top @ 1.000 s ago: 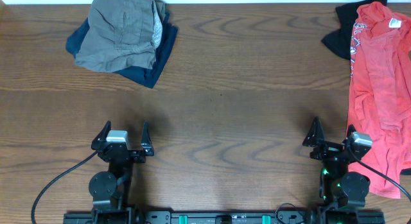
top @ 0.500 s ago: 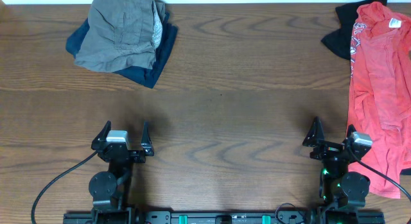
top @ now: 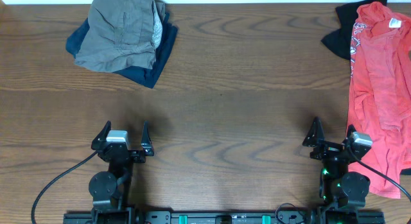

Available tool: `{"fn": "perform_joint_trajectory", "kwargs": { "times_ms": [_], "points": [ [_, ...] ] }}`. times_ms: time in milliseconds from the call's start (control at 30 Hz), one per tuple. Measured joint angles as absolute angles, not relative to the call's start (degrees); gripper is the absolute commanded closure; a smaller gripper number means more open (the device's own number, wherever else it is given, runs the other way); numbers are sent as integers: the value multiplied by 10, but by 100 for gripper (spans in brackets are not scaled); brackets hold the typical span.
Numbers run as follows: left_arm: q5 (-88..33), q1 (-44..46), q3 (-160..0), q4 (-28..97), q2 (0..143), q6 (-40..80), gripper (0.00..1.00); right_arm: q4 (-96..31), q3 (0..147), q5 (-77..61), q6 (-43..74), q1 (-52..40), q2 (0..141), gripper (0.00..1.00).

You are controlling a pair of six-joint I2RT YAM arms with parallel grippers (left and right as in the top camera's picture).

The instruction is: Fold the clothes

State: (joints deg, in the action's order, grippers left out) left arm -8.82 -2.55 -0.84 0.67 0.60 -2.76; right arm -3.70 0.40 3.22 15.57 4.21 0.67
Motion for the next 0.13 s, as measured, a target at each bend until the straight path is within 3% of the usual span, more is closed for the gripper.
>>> {"fn": "perform_joint_trajectory", "kwargs": {
  "times_ms": [133],
  "points": [
    [-88, -26, -8, 7, 6, -28, 2, -37, 4, 32, 156, 42, 7, 1]
  ]
}}
